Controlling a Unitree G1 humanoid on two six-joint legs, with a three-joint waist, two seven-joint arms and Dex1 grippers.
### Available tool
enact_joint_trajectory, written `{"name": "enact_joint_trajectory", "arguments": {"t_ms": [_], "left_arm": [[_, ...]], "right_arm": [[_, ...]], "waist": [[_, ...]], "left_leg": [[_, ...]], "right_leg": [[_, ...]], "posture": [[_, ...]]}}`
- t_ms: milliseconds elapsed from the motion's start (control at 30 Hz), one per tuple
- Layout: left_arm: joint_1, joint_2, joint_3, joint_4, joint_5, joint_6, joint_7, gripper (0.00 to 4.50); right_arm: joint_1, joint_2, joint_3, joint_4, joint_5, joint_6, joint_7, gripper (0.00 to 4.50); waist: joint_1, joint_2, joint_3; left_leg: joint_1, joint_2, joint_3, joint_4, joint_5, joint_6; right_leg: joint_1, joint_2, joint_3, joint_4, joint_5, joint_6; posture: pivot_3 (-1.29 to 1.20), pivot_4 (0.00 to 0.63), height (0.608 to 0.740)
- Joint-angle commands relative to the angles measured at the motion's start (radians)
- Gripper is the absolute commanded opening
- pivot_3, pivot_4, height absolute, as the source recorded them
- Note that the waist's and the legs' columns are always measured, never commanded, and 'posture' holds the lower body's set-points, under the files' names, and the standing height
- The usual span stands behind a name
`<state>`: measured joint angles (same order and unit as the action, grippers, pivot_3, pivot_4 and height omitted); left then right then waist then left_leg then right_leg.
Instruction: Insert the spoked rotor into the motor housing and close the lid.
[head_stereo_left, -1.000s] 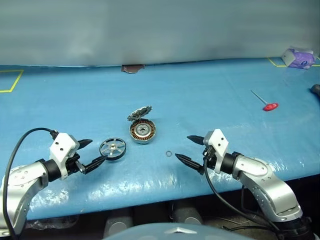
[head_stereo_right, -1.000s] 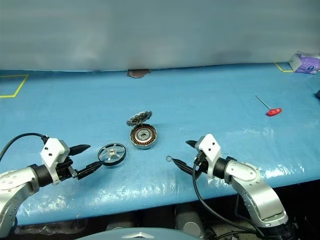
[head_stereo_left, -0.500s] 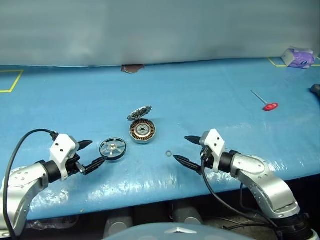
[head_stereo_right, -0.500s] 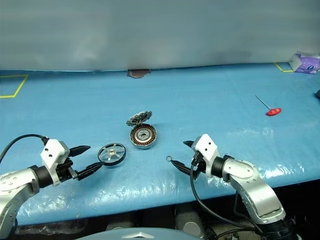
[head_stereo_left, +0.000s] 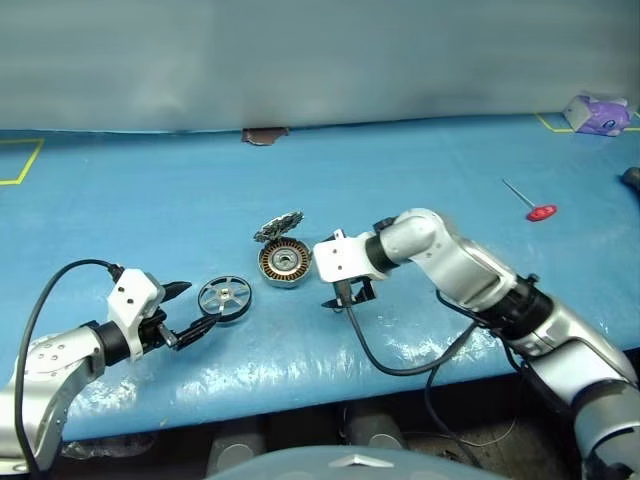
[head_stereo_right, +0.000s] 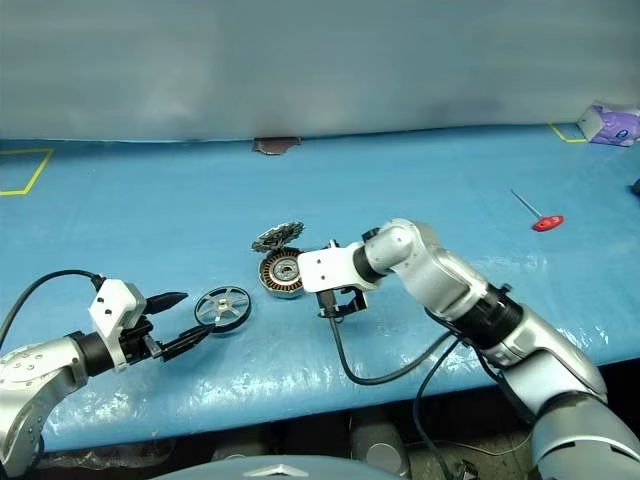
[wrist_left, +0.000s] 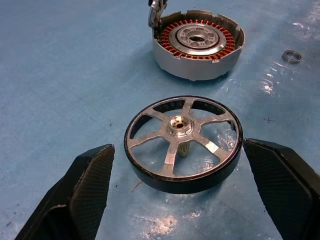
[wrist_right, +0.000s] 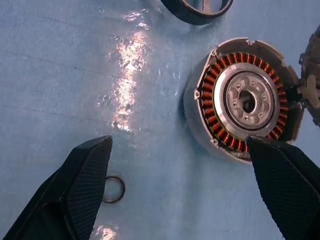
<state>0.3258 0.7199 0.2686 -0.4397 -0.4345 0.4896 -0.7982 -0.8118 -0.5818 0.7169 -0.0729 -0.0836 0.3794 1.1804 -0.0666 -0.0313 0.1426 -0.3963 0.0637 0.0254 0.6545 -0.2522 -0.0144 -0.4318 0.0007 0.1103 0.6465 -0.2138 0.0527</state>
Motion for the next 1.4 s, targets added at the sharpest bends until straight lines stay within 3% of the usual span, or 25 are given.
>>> {"name": "enact_joint_trajectory", "arguments": {"t_ms": [33,367,967,1067,1233,1400], "left_arm": [[0.033,-0.019,0.029,-0.048,-0.006,-0.021,0.016,4.47],[0.108,-0.061,0.052,-0.087,-0.01,-0.04,0.044,4.47],[0.09,-0.08,0.029,-0.075,-0.006,-0.051,0.055,4.47],[0.089,-0.082,0.028,-0.072,-0.006,-0.052,0.053,4.5],[0.086,-0.084,0.021,-0.064,-0.004,-0.056,0.054,4.5],[0.087,-0.087,0.017,-0.062,-0.005,-0.057,0.055,4.5]], "right_arm": [[-0.078,0.078,0.019,0.128,-0.049,-0.087,0.027,4.5],[-0.174,0.237,0.022,0.41,-0.123,-0.251,0.072,4.5],[-0.163,0.284,-0.003,0.566,-0.208,-0.315,0.08,4.5],[-0.159,0.288,-0.008,0.563,-0.208,-0.308,0.09,3.86],[-0.137,0.315,-0.034,0.542,-0.199,-0.277,0.068,2.26],[-0.041,0.354,-0.073,0.351,-0.141,-0.077,0.098,2.18]], "waist": [[0.001,0.0,0.0],[0.003,0.001,0.001],[-0.002,0.003,0.002],[0.0,0.003,0.002],[0.0,0.002,0.001],[-0.008,0.002,0.001]], "left_leg": [[0.0,0.0,0.0,0.0,0.0,0.0],[0.0,0.0,0.0,0.001,0.0,0.0],[0.002,0.0,0.0,0.002,0.0,0.0],[0.002,0.0,0.0,0.002,0.0,0.0],[0.002,0.0,0.0,0.002,0.0,0.0],[0.002,0.0,0.0,0.002,0.0,0.0]], "right_leg": [[0.0,0.0,0.0,0.0,0.0,0.0],[0.001,-0.001,-0.001,0.001,0.0,0.0],[0.001,-0.001,-0.001,0.004,0.0,0.0],[0.001,-0.001,-0.001,0.004,0.0,0.0],[0.001,-0.001,-0.001,0.004,0.0,0.0],[0.001,0.0,-0.001,0.005,0.0,0.0]], "posture": [[0.0,0.15,0.74],[0.0,0.15,0.74],[0.0,0.15,0.74],[0.0,0.15,0.74],[0.0,0.15,0.74],[0.0,0.15,0.74]]}}
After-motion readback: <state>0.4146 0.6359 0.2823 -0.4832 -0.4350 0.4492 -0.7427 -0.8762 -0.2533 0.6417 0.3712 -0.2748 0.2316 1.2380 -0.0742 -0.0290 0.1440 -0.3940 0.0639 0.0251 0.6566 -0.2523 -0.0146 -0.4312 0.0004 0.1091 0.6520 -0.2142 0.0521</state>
